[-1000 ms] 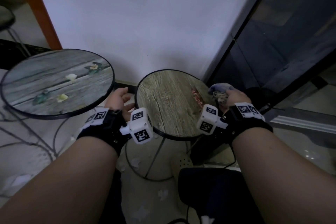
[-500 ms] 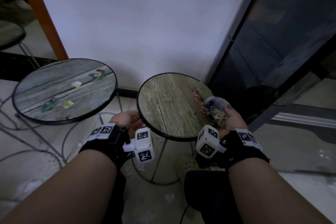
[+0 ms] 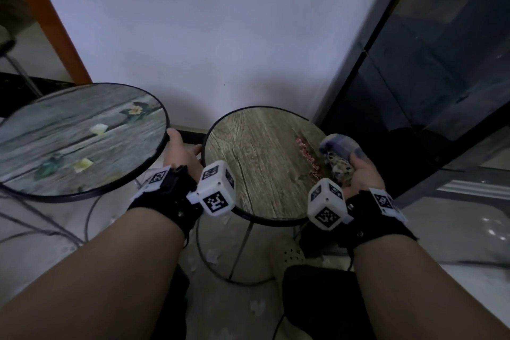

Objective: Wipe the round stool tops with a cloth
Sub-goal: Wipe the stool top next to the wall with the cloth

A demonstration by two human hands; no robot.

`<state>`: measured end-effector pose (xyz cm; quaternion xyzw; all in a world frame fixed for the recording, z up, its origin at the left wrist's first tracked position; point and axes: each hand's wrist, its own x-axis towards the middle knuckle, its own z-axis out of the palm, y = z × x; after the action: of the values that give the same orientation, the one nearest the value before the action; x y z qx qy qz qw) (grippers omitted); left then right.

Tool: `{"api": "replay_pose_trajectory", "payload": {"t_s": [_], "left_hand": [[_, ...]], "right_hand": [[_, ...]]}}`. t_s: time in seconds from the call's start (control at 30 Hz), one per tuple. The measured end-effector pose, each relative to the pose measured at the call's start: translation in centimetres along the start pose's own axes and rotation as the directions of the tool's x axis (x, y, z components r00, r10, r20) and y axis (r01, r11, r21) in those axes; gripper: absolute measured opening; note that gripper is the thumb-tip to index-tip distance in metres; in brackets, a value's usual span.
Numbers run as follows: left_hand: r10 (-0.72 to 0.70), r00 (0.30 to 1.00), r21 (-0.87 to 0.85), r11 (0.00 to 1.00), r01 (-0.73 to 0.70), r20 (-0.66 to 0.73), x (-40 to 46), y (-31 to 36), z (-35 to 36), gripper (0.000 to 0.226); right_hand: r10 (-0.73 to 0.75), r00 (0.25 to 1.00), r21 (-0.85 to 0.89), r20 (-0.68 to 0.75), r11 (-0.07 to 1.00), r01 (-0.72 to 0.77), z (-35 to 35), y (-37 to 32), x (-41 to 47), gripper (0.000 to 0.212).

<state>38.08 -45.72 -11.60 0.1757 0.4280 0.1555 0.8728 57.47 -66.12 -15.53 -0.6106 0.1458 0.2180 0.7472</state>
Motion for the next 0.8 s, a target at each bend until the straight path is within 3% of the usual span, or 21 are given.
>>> {"api": "replay_pose_trajectory", "payload": {"t_s": [0.07, 0.2, 0.3, 0.47, 0.67, 0.8], "left_hand": [[0.045, 0.999, 0.005, 0.999, -0.044, -0.030, 0.0, 0.4, 0.3, 0.087], [0.051, 0.996, 0.008, 0.999, -0.050, -0.075, 0.8, 1.1, 0.8, 0.089], [0.090, 0.988, 0.010, 0.996, -0.090, -0.124, 1.1, 1.1, 1.6, 0.085], [0.114, 0.984, 0.169, 0.982, -0.089, -0.141, 1.5, 1.4, 2.8, 0.078], [0.084, 0.995, 0.228, 0.971, -0.071, -0.045, 3.2, 1.7, 3.0, 0.079], [0.080, 0.993, 0.044, 0.996, -0.084, 0.090, 4.5, 1.9, 1.6, 0.093]], "right_hand": [[-0.059, 0.998, -0.006, -0.002, 0.998, 0.059, 0.8, 0.0, -0.2, 0.023], [-0.159, 0.986, -0.039, -0.041, 0.987, 0.157, 2.9, -0.2, -0.4, 0.041], [-0.194, 0.981, -0.063, 0.003, 0.979, 0.194, 3.3, -0.2, 1.3, 0.041], [-0.219, 0.975, 0.001, 0.036, 0.976, 0.219, 4.4, -1.3, 1.8, 0.034], [-0.242, 0.970, -0.002, 0.009, 0.970, 0.242, 5.4, -1.2, 2.8, 0.017], [-0.252, 0.968, 0.021, 0.010, 0.967, 0.252, 5.3, -1.1, 3.2, 0.016]]}}
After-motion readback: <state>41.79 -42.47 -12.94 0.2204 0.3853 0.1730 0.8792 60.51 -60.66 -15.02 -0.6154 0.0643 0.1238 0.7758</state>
